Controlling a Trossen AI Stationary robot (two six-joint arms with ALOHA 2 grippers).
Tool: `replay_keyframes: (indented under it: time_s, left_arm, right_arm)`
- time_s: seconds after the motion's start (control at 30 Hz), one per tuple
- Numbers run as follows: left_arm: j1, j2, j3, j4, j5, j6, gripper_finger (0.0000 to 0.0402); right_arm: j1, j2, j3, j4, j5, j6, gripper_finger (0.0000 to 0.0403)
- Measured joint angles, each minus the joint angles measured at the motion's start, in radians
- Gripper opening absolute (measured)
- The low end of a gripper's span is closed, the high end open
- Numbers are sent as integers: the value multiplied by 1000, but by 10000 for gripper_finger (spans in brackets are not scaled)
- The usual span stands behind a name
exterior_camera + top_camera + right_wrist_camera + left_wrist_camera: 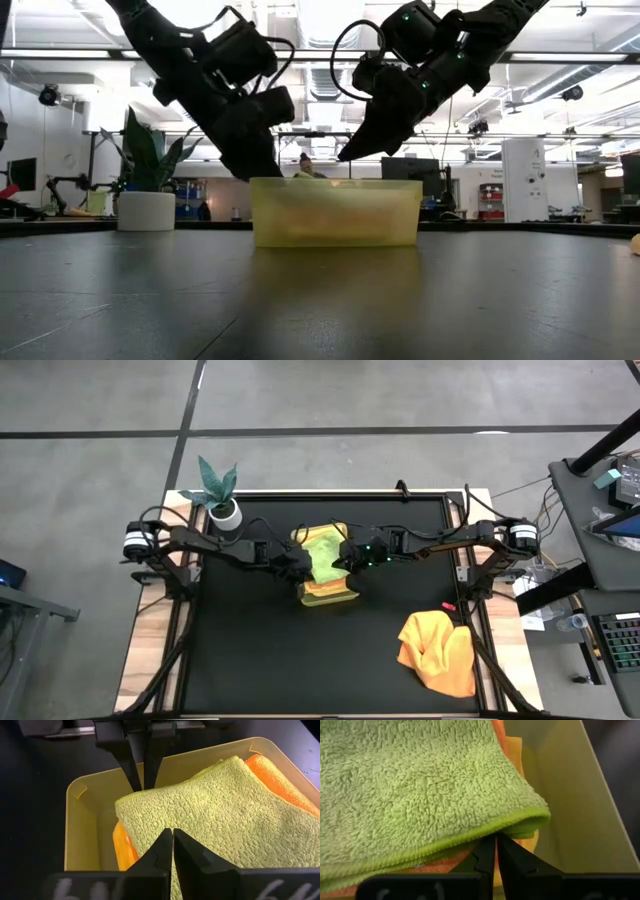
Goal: Fold microfiber towels
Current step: Put the folded green microfiber fiber cloth yellow microfiber cloth into the bin
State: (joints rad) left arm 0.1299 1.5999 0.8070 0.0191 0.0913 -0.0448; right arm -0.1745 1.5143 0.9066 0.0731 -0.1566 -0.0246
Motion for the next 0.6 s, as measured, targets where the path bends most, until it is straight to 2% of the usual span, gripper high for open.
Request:
replay_keyframes:
  time_s: [0.13,0.3,0.37,0.43,0.53,0.6]
  left_arm:
    - [1,17,10,10,10,0,5]
    - [1,4,10,6,135,3,5]
    - [0,-5,9,-6,145,7,5]
    - [1,-10,6,-8,112,8,5]
    - [4,-16,8,-2,-2,7,5]
    - [6,-16,11,1,-19,8,5]
  right_arm:
    - [0,0,0,9,0,-1,8]
    - [0,0,0,11,0,-2,8]
    - [0,0,0,11,0,-2,8]
    - [0,0,0,11,0,-2,8]
    - [0,0,0,11,0,-1,8]
    - [0,0,0,11,0,-2,8]
